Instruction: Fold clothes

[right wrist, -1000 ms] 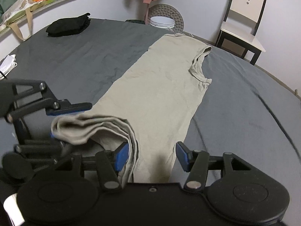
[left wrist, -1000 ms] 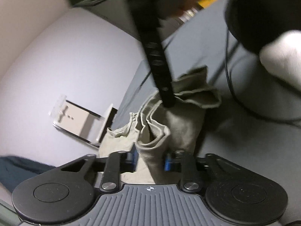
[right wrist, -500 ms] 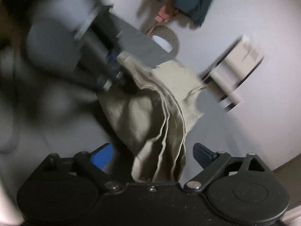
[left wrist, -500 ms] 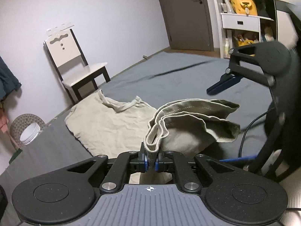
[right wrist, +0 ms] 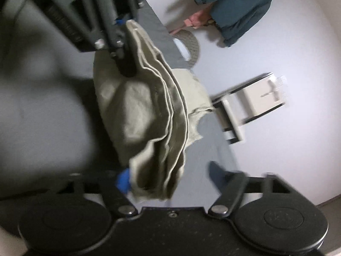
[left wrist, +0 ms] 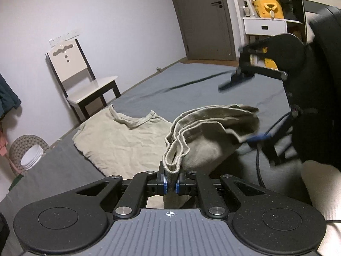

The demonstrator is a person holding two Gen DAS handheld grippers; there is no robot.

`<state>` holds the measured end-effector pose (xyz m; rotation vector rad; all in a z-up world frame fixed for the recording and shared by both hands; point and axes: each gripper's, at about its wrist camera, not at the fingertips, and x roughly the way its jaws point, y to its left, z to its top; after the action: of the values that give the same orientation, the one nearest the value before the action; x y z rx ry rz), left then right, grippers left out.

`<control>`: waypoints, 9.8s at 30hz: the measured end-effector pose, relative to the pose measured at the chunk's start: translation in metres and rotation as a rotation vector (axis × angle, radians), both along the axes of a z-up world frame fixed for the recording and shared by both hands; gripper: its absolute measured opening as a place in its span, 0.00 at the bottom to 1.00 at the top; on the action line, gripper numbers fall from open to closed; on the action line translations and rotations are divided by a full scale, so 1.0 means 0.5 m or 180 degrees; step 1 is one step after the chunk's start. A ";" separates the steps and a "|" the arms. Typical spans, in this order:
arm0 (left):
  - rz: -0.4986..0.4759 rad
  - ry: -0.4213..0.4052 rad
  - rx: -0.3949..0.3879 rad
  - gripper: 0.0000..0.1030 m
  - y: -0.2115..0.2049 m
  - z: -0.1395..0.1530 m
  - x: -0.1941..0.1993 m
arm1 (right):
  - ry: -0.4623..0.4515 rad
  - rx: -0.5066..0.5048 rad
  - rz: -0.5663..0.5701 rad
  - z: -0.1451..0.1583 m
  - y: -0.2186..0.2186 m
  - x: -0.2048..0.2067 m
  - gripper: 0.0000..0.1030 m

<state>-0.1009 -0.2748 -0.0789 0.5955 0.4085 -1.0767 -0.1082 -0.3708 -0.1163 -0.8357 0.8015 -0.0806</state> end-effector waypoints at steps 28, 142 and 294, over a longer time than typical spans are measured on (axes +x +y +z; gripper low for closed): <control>-0.1294 0.0524 0.0338 0.07 0.188 0.060 -0.025 | 0.0853 0.1898 0.0485 0.118 0.003 -0.105 0.07; -0.1752 -0.2852 0.1968 0.60 0.052 -0.249 -0.095 | 0.0671 0.0128 0.0374 -0.071 0.160 -0.042 0.63; -0.1971 -0.2681 0.1995 0.67 0.095 -0.260 -0.131 | 0.0825 -0.0658 0.0799 -0.118 0.208 -0.077 0.65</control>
<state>-0.1666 -0.2271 -0.2087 1.7296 -0.2233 -1.1535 -0.1468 -0.2666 -0.1754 -1.1525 0.9345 0.1737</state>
